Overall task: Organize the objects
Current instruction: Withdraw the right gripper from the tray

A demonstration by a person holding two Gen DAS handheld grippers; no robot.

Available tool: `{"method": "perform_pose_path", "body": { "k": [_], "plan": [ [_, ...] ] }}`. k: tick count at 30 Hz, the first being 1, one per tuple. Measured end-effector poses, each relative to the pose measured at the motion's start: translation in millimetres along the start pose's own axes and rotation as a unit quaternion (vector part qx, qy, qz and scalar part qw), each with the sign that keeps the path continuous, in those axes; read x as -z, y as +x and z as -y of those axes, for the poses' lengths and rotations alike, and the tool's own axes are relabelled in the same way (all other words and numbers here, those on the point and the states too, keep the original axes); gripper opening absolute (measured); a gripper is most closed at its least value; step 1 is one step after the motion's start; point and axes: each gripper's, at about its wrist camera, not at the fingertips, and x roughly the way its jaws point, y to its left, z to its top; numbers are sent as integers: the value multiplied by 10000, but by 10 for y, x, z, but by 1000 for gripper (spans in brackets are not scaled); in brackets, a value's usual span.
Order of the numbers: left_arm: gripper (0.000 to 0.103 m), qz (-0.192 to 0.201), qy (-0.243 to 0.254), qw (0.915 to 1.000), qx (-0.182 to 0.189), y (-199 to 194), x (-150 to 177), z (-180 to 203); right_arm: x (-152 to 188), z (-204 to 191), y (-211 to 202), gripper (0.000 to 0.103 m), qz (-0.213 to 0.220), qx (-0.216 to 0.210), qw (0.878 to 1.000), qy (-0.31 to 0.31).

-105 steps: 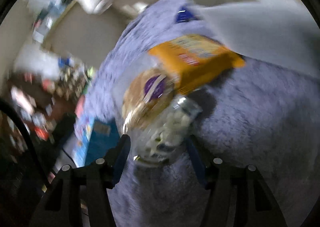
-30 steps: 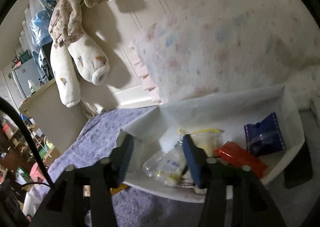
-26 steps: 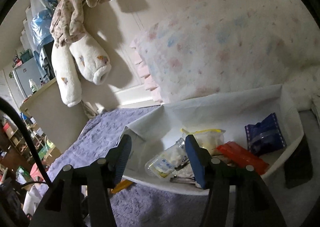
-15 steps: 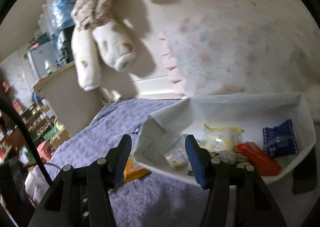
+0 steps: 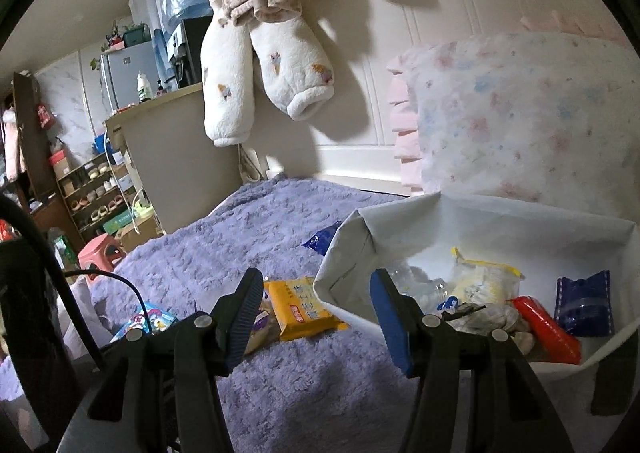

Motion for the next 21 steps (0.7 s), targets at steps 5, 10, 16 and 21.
{"method": "perform_pose_path", "body": {
  "k": [5,10,16,21],
  "plan": [
    [32,674,-32,9977,100,-244,-30,22,6,-48,-105,55,212,133,9997,8],
    [65,1113,-130,9936,156,-445,-118,-26,-43,-88,-345,55,693,282,9972,59],
    [67,1287,-440,9907,17,-446,-84,-109,-44,-184,-353,54,704,408,9966,-153],
    [70,1942,89,9783,-718,-599,-22,37,-31,-221,-362,55,717,490,9959,-259]
  ]
}}
